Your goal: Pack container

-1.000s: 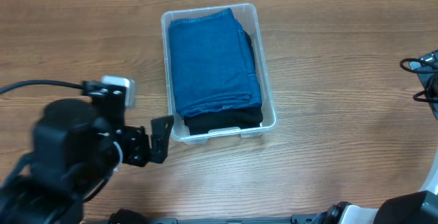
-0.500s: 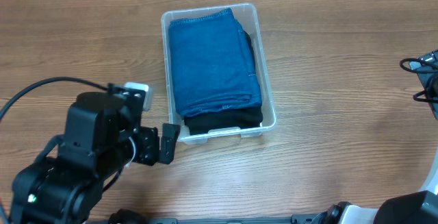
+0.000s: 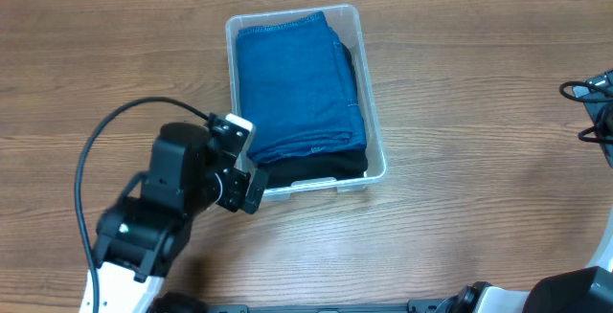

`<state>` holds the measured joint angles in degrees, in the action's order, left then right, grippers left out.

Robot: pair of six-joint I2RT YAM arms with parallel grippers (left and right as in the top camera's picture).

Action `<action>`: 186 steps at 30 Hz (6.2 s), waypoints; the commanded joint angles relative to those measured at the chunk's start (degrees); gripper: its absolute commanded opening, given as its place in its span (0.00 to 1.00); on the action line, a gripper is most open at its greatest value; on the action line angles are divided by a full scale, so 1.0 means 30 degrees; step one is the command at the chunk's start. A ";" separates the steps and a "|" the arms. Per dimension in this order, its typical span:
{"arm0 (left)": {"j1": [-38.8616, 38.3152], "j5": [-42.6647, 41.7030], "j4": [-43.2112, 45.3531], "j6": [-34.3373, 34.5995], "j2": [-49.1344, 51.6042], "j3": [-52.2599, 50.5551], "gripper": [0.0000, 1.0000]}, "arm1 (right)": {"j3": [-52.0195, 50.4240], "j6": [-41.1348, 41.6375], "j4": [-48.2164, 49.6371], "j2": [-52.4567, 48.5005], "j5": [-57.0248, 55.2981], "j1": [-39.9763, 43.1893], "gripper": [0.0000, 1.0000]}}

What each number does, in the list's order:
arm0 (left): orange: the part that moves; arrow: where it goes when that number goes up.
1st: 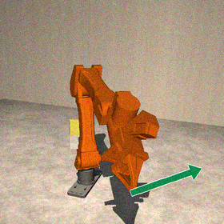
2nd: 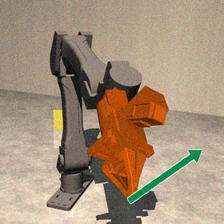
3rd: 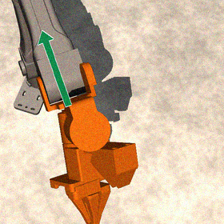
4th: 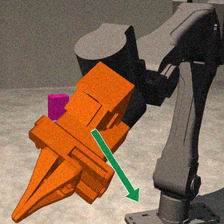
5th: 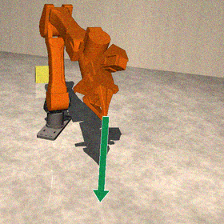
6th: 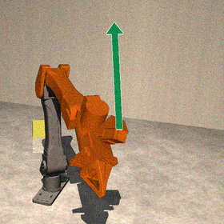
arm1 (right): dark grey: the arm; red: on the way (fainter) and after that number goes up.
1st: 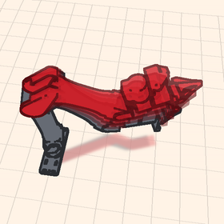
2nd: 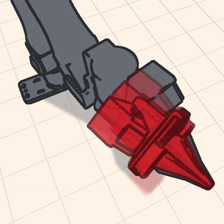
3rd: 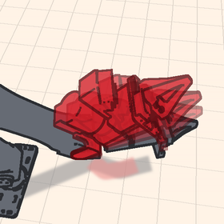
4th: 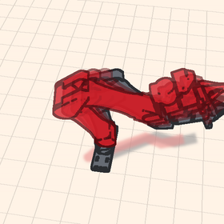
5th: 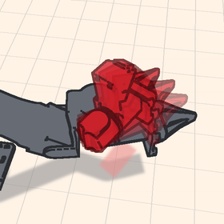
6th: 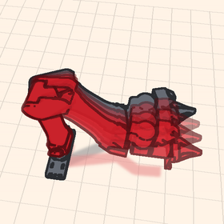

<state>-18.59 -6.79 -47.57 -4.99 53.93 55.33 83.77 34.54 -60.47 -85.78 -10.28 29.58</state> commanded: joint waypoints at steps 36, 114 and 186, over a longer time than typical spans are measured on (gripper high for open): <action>0.7213 -0.1056 1.6028 -0.1639 -1.7915 -1.8353 1.00 | -0.0095 0.0146 0.0117 -0.0007 0.0029 0.0058 1.00; 0.7227 -0.0903 1.4673 -0.1770 -1.7894 -1.8353 1.00 | -0.3198 0.0007 -0.2565 1.3245 0.0321 -0.3781 1.00; 0.7227 -0.0903 1.4673 -0.1770 -1.7894 -1.8353 1.00 | -2.7773 -0.6113 1.8513 2.8538 0.3672 -0.9879 1.00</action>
<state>2.68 -9.65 -3.44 -9.23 0.75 0.47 1.06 16.43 -3.31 -0.64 1.08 0.32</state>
